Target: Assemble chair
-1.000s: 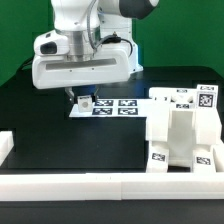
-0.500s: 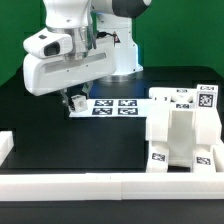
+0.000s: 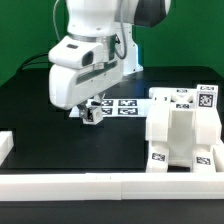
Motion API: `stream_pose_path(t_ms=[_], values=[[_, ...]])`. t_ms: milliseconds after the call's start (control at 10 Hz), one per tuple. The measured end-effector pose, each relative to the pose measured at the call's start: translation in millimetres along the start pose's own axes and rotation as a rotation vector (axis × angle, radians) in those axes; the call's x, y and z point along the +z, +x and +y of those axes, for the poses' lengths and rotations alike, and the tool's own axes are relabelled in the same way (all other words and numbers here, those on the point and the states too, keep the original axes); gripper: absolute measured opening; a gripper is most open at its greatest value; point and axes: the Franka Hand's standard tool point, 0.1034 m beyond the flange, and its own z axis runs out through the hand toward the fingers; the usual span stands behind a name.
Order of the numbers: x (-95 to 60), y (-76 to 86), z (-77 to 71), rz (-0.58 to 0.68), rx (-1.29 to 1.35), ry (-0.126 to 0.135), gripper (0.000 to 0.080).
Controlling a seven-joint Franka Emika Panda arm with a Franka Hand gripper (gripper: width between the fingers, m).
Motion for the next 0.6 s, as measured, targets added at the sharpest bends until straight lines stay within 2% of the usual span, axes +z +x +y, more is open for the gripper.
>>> stream_pose_path(t_ms=[300,400,500,600], values=[[1.6,-9.0,3.3,-0.024,-0.205,-0.002,0.0282],[5.5,-21.1,10.9,-0.031,-0.373,0.000,0.0282],[9.3,-26.7,16.5,-0.039,-0.530,0.022,0.0282],[10.2,-25.7,19.6,-0.039,-0.665,0.052,0.0282]])
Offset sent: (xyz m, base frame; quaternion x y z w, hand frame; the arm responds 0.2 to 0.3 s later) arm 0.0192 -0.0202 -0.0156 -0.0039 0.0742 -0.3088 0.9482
